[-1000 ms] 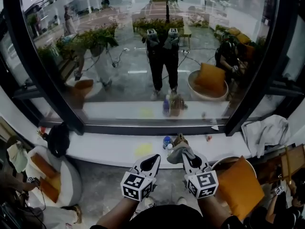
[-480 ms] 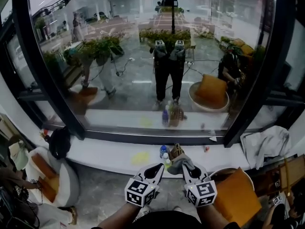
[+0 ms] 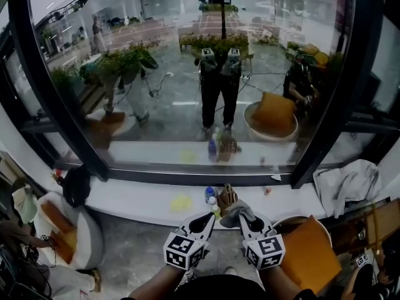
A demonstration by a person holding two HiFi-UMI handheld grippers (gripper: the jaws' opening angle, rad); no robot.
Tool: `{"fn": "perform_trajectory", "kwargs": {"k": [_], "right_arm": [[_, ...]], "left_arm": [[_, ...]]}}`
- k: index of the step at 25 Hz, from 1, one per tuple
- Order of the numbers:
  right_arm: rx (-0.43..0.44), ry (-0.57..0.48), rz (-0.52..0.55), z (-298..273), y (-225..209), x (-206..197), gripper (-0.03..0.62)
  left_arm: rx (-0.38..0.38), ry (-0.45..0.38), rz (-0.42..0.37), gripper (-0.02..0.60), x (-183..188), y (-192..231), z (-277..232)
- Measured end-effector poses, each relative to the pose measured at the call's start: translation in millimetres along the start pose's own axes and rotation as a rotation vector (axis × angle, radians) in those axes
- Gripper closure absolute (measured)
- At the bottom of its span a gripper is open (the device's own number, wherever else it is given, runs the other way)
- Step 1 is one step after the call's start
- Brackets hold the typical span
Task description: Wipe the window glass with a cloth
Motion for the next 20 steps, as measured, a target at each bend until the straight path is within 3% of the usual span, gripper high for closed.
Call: {"fn": "perform_trajectory", "kwargs": {"k": [20], "right_arm": [[-0.012,-0.002,-0.006,-3.3,-15.8,1.6,0.553]], "left_arm": [[-0.038,0.006,-0.022,0.574,-3.6,-1.7,-18.7]]}}
Point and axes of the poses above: the fingertips, and each gripper's own axes: z backward along the fingers, y to its left, x out of its top, the point moved 7 cm from there along z, backward along the fingers, and after that the axes turned 14 degrees about -y, right-handed, at the moved point
